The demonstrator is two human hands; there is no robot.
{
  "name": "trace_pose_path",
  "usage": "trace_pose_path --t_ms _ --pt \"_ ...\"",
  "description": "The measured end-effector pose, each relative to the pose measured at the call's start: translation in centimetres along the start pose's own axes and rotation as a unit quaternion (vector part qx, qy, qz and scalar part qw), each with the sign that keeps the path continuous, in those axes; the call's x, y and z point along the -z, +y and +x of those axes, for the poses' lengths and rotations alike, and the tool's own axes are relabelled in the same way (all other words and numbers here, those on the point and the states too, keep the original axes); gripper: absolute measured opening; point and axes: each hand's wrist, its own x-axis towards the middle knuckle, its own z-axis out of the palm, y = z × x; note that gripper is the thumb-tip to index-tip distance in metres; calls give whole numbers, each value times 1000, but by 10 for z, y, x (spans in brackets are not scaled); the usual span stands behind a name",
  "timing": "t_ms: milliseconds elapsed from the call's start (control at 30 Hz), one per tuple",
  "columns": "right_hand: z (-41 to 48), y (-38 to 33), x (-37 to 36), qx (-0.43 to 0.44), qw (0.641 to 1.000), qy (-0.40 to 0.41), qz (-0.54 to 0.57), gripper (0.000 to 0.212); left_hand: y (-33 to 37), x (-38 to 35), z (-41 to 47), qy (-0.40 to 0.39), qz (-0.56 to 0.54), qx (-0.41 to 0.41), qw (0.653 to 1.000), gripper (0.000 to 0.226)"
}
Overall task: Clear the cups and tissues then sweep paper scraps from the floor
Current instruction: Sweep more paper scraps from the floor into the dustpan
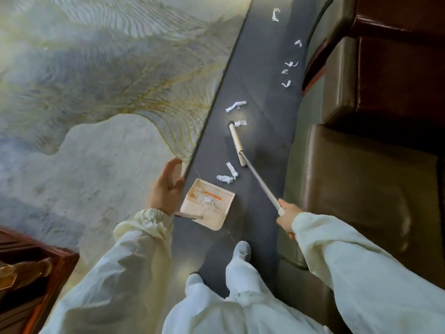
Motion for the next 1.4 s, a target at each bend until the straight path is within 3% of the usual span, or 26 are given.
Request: trace_pose_path --t_ms 100,233,433,733,900,1033,1133,1267,1400 --pt "-5 -15 -1 14 998 -58 -2 66 8 -3 10 14 -9 15 1000 45" --pt "-18 -17 9 -6 983 -129 134 71 21 -17 27 -3 -12 7 1000 48" --pt "-31 -26 63 13 971 -149 184 70 29 -6 68 -24 -24 4 999 47" --pt "4 -74 144 28 978 -54 198 65 68 -19 140 -27 -18 -43 999 41" --pt "63 -103 208 28 992 14 122 65 102 -49 202 -30 -11 -45 998 43" --pt "131 -132 281 47 997 60 -13 59 131 -77 256 -46 -11 -52 998 53" --pt "175 -152 324 49 993 68 -77 57 145 -89 291 -42 7 -39 998 57" --pt "223 -168 365 37 993 69 -93 56 152 -100 313 6 -6 -7 1000 46" --pt "260 -175 374 -1 1000 4 28 62 168 -119 319 38 -29 22 999 42"
